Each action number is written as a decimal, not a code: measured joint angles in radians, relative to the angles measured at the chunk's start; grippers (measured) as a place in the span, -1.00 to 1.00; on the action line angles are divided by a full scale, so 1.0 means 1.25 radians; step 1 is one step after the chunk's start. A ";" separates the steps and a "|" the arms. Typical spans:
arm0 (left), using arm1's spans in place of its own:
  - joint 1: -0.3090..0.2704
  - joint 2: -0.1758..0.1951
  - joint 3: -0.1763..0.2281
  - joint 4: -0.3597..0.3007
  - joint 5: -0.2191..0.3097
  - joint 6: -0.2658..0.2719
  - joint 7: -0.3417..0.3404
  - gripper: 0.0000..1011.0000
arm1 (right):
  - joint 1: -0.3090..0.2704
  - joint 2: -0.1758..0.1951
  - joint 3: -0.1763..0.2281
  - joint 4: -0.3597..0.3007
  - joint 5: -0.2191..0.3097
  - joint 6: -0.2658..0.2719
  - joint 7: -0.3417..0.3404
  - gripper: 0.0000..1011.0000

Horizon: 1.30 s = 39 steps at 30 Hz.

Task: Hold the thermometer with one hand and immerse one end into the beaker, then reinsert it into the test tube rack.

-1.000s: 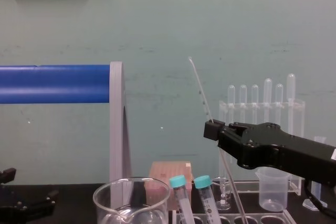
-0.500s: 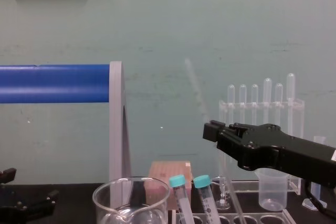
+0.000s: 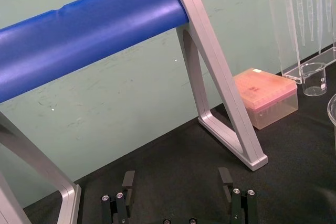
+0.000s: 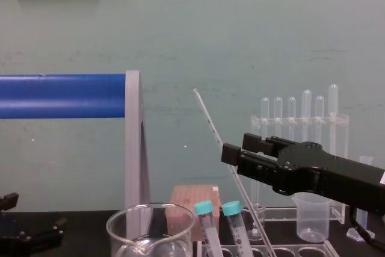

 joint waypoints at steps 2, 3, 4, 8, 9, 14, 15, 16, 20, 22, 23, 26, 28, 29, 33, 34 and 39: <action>0.000 0.000 0.000 0.000 0.000 0.000 0.000 0.99 | 0.000 0.000 0.000 0.000 0.000 0.000 0.000 0.18; 0.000 0.000 0.000 0.000 0.000 0.000 0.000 0.99 | 0.000 0.000 0.000 0.000 0.000 0.000 0.000 0.27; 0.000 0.000 0.000 0.000 0.000 0.000 0.000 0.99 | 0.000 0.000 0.000 0.000 0.000 0.000 0.000 0.29; 0.000 0.000 0.000 0.000 0.000 0.000 0.000 0.99 | -0.006 0.000 0.012 -0.010 0.001 0.002 -0.019 0.56; 0.000 0.000 0.000 0.000 0.000 0.000 0.000 0.99 | -0.009 0.001 0.018 -0.015 0.000 0.003 -0.029 0.65; 0.000 0.000 0.000 0.000 0.000 0.000 0.000 0.99 | -0.047 0.021 0.082 -0.073 -0.056 0.025 -0.175 0.90; 0.000 0.000 0.000 0.000 0.000 0.000 0.000 0.99 | -0.057 0.025 0.094 -0.083 -0.071 0.036 -0.206 0.94; 0.000 0.000 0.000 0.000 0.000 0.000 0.000 0.99 | -0.073 0.032 0.109 -0.096 -0.093 0.059 -0.252 0.97; 0.000 0.000 0.000 0.000 0.000 0.000 0.000 0.99 | -0.112 0.045 0.135 -0.108 -0.124 0.152 -0.337 0.98; 0.000 0.000 0.000 0.000 0.000 0.000 0.000 0.99 | -0.123 0.046 0.140 -0.107 -0.127 0.186 -0.353 0.98; 0.000 0.000 0.000 0.000 0.000 0.000 0.000 0.99 | -0.133 0.045 0.144 -0.102 -0.129 0.211 -0.363 0.98; 0.000 0.000 0.000 0.000 0.000 0.000 0.000 0.99 | -0.142 0.041 0.147 -0.093 -0.133 0.239 -0.372 0.98; 0.000 0.000 0.000 0.000 0.000 0.000 0.000 0.99 | -0.146 0.038 0.148 -0.089 -0.136 0.250 -0.375 0.98; 0.000 0.000 0.000 0.000 0.000 0.000 0.000 0.99 | -0.147 0.038 0.148 -0.088 -0.136 0.251 -0.375 0.98; 0.000 0.000 0.000 0.000 0.000 0.000 0.000 0.99 | -0.146 0.038 0.149 -0.088 -0.136 0.249 -0.375 0.98; 0.000 0.000 0.000 0.000 0.000 0.000 0.000 0.99 | -0.146 0.038 0.149 -0.088 -0.136 0.249 -0.375 0.98; 0.000 0.000 0.000 0.000 0.000 0.000 0.000 0.99 | -0.145 0.039 0.148 -0.089 -0.135 0.246 -0.375 0.98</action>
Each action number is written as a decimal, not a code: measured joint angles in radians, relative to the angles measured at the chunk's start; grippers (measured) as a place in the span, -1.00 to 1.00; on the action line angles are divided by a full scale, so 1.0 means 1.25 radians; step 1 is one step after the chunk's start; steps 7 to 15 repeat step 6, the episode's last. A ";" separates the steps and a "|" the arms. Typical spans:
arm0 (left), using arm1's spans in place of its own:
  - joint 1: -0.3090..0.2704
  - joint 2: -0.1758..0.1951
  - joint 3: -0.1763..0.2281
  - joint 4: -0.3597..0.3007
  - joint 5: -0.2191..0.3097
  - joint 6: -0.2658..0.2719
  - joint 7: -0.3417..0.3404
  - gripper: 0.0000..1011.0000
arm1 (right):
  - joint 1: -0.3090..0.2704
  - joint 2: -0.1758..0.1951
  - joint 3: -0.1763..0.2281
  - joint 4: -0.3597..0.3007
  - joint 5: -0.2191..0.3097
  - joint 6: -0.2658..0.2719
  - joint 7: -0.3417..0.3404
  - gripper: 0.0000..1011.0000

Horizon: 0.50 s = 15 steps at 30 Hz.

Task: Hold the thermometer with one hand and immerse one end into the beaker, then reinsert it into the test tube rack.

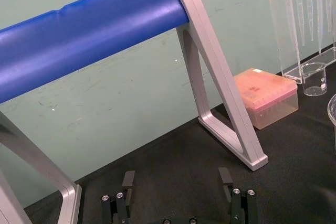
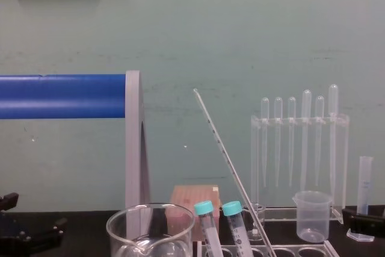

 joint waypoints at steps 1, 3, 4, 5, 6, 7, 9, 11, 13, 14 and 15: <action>0.000 0.000 0.000 0.000 0.000 0.000 0.000 0.99 | 0.000 0.000 0.000 0.000 0.000 0.000 0.000 0.98; 0.000 0.000 0.000 0.000 0.000 0.000 0.000 0.99 | 0.001 0.000 0.000 -0.001 0.000 -0.001 0.000 0.98; 0.000 0.000 0.000 0.000 0.000 0.000 0.000 0.99 | 0.001 0.000 0.000 -0.001 0.001 -0.001 0.000 0.98; 0.000 0.000 0.000 0.000 0.000 0.000 0.000 0.99 | 0.001 0.000 0.000 -0.001 0.001 -0.002 0.000 0.98; 0.000 0.000 0.000 0.000 0.000 0.000 0.000 0.99 | 0.001 0.000 0.000 -0.001 0.001 -0.002 0.000 0.98; 0.000 0.000 0.000 0.000 0.000 0.000 0.000 0.99 | 0.001 0.000 0.000 -0.001 0.001 -0.002 0.000 0.98; 0.000 0.000 0.000 0.000 0.000 0.000 0.000 0.99 | 0.001 0.000 0.000 -0.001 0.001 -0.002 0.000 0.98; 0.000 0.000 0.000 0.000 0.000 0.000 0.000 0.99 | 0.001 0.000 0.000 -0.001 0.001 -0.002 0.000 0.98; 0.000 0.000 0.000 0.000 0.000 0.000 0.000 0.99 | 0.001 0.000 0.000 -0.001 0.001 -0.002 0.000 0.98; 0.000 0.000 0.000 0.000 0.000 0.000 0.000 0.99 | 0.001 0.000 0.000 -0.001 0.001 -0.002 0.000 0.98; 0.000 0.000 0.000 0.000 0.000 0.000 0.000 0.99 | 0.001 0.000 0.000 -0.001 0.001 -0.002 0.000 0.98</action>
